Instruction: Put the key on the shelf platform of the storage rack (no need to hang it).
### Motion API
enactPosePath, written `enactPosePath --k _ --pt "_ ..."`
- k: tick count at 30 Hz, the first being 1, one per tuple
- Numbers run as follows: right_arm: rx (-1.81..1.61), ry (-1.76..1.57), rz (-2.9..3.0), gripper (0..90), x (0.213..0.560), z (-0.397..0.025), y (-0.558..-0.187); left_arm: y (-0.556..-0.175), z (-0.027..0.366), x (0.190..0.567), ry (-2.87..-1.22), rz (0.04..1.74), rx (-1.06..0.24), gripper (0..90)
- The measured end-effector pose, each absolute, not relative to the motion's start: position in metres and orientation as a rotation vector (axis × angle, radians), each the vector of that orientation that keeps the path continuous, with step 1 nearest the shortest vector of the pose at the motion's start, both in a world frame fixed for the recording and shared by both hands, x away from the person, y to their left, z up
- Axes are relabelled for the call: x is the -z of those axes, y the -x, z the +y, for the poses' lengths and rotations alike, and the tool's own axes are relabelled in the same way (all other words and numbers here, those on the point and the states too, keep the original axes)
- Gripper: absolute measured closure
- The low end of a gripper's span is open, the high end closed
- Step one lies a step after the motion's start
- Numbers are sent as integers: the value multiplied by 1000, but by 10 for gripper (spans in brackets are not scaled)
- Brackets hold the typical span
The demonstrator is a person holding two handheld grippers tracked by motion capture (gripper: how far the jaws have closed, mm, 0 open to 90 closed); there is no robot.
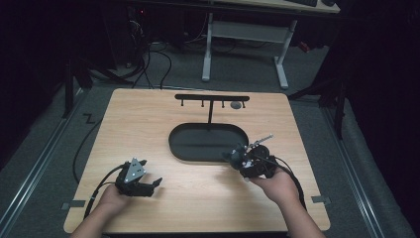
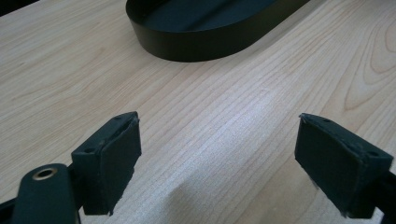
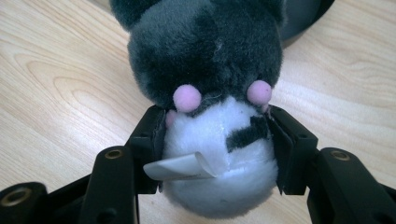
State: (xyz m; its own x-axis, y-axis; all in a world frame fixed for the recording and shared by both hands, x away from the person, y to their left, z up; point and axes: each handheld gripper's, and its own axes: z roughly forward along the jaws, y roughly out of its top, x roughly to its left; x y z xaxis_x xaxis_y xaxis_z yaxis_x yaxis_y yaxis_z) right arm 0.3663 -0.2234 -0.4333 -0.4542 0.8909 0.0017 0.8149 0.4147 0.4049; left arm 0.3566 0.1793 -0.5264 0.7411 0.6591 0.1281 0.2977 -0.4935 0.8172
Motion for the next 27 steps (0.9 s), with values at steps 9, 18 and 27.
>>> enactPosePath --k 9,18,27 --pt "-545 -1496 2433 460 422 -218 -376 -356 180 526 -2100 719 -548 154" --pt "-542 -1495 2432 460 422 -211 -391 -356 180 526 -2101 718 -548 154" --pt "-534 -1504 2417 460 423 -208 -404 -356 180 526 -2100 716 -554 154"
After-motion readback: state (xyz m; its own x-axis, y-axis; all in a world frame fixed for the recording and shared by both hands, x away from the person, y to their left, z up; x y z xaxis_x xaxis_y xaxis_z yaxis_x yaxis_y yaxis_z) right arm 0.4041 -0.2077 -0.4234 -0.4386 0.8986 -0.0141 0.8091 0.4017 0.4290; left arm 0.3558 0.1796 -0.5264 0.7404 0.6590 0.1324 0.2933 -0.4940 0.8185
